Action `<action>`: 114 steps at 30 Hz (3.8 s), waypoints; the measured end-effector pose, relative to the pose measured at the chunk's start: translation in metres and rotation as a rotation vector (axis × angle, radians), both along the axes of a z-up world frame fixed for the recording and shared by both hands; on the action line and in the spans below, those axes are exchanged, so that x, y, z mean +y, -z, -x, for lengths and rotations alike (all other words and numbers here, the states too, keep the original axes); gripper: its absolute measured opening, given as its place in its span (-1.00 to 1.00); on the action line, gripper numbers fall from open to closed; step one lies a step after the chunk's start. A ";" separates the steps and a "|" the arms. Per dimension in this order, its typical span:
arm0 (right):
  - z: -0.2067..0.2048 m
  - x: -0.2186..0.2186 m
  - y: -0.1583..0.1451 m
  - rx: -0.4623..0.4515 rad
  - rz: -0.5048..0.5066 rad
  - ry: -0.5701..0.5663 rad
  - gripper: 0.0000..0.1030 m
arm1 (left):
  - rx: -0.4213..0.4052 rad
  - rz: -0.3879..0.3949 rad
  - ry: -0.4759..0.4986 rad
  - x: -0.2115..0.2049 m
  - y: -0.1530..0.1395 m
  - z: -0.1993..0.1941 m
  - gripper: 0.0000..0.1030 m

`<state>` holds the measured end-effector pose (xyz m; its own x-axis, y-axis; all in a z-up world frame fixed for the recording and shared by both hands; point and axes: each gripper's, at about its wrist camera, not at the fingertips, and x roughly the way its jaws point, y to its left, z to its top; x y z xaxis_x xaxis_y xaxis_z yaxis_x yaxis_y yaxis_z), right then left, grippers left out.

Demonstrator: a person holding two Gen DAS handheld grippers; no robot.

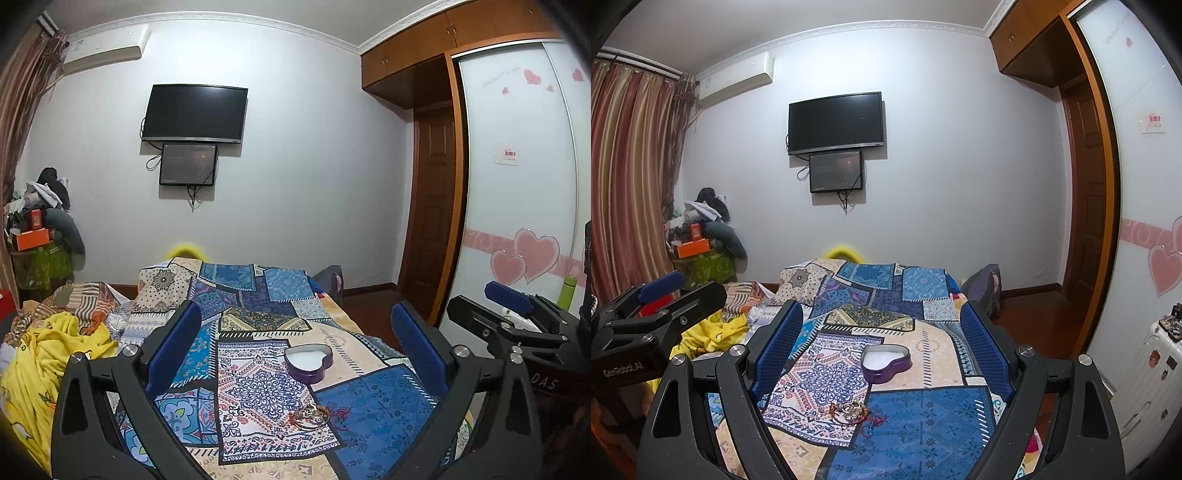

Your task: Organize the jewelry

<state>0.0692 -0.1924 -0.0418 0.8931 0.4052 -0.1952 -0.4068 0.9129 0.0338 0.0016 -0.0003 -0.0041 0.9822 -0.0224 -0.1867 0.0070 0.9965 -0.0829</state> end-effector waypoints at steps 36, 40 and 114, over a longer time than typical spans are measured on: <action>-0.103 0.019 0.131 0.527 0.231 -0.044 0.65 | 0.542 0.073 0.018 0.055 0.134 -0.112 0.33; -0.111 0.026 0.143 0.574 0.231 -0.102 0.65 | 0.623 0.074 0.070 0.050 0.156 -0.120 0.09; -0.140 0.009 0.131 0.553 0.208 -0.121 -0.59 | 0.755 -0.064 0.191 0.024 0.189 -0.172 -0.39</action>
<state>0.2095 -0.1836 -0.1728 0.5868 0.4011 -0.7034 -0.4812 0.8714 0.0955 0.1732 0.0239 -0.1931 0.5686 -0.1447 -0.8098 0.1434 0.9868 -0.0756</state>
